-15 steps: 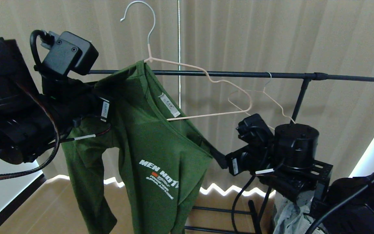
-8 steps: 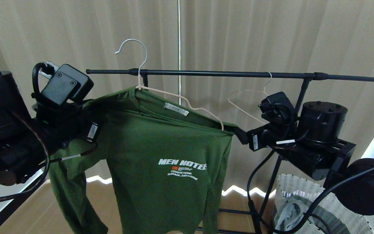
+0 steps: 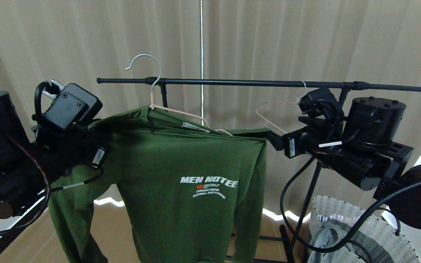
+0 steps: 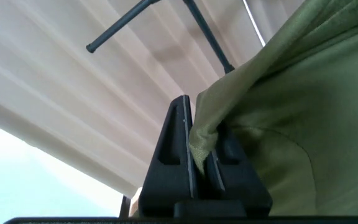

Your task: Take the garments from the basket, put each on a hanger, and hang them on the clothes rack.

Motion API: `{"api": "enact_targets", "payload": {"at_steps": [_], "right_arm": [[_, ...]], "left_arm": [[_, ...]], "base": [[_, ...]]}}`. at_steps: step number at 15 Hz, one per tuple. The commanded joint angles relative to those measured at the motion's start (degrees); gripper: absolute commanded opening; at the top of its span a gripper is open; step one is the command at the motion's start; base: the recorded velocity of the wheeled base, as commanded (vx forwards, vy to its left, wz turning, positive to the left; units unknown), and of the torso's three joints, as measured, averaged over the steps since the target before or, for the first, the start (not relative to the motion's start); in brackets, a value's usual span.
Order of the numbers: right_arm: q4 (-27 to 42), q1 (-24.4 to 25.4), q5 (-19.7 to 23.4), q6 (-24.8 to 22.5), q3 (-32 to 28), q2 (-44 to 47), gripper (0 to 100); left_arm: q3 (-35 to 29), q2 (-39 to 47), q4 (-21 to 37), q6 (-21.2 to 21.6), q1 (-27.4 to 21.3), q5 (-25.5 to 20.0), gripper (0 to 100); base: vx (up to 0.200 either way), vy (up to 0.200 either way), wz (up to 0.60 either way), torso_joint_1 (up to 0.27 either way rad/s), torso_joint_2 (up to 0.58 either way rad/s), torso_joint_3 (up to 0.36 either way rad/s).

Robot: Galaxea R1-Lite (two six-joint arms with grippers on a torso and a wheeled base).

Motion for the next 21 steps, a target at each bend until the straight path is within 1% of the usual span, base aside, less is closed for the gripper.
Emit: {"api": "enact_targets", "payload": {"at_steps": [1, 2, 3, 5, 6, 8, 10, 12, 14, 16, 20, 21], "right_arm": [[1.6, 2.8, 0.3, 0.0, 0.0, -3.2, 100], [4.0, 5.7, 0.3, -0.2, -0.3, -4.6, 100], [5.2, 6.9, 0.3, -0.3, -0.5, -5.1, 100], [6.5, 9.9, 0.3, -1.8, -2.1, -5.6, 100], [6.6, 10.0, 0.4, -2.5, -3.0, -5.5, 100], [6.7, 10.1, 1.5, -4.5, -4.0, -5.7, 100], [7.2, 10.8, 1.6, -6.5, -4.5, -5.9, 100], [8.9, 11.9, 1.6, -6.8, -5.1, -6.0, 100], [10.0, 14.0, 1.6, -7.0, -5.8, -5.7, 100], [10.9, 14.5, 1.6, -8.5, -7.6, -4.9, 100], [12.8, 14.6, 1.7, -8.8, -11.4, -2.1, 100], [13.1, 15.8, 1.7, -8.8, -11.6, -1.7, 100]], "left_arm": [[-0.1, 0.3, 0.0, -0.2, -0.2, 0.0, 0], [-0.5, 0.4, -0.1, -0.3, -0.2, 0.1, 0], [-0.8, 0.6, -0.1, -0.5, -0.4, 0.2, 0], [-2.1, 1.4, -0.7, -2.9, -1.7, 0.4, 0], [-2.6, 2.1, -0.8, -4.0, -2.1, 0.6, 0], [-3.4, 2.4, -0.8, -4.2, -2.3, 0.6, 0], [-3.6, 2.7, -0.8, -5.0, -3.5, 0.6, 0], [-3.7, 3.0, -0.8, -5.8, -4.3, 0.6, 0], [-4.4, 3.5, -0.8, -6.6, -4.8, 0.6, 0], [-4.3, 3.5, -0.8, -6.7, -5.2, 0.6, 0], [-4.1, 4.2, -0.8, -7.6, -6.4, 0.6, 0], [-4.3, 4.6, -0.9, -7.9, -6.8, 0.6, 0]], "base": [[0.000, 0.000, 0.00, 0.000, 0.00, 0.000], [0.000, 0.000, 0.00, 0.000, 0.00, 0.000], [0.000, 0.000, 0.00, 0.000, 0.00, 0.000], [0.000, 0.000, 0.00, 0.000, 0.00, 0.000], [0.000, 0.000, 0.00, 0.000, 0.00, 0.000], [0.000, 0.000, 0.00, 0.000, 0.00, 0.000], [0.000, 0.000, 0.00, 0.000, 0.00, 0.000], [0.000, 0.000, 0.00, 0.000, 0.00, 0.000], [0.000, 0.000, 0.00, 0.000, 0.00, 0.000], [0.000, 0.000, 0.00, 0.000, 0.00, 0.000], [0.000, 0.000, 0.00, 0.000, 0.00, 0.000], [0.000, 0.000, 0.00, 0.000, 0.00, 0.000]]}}
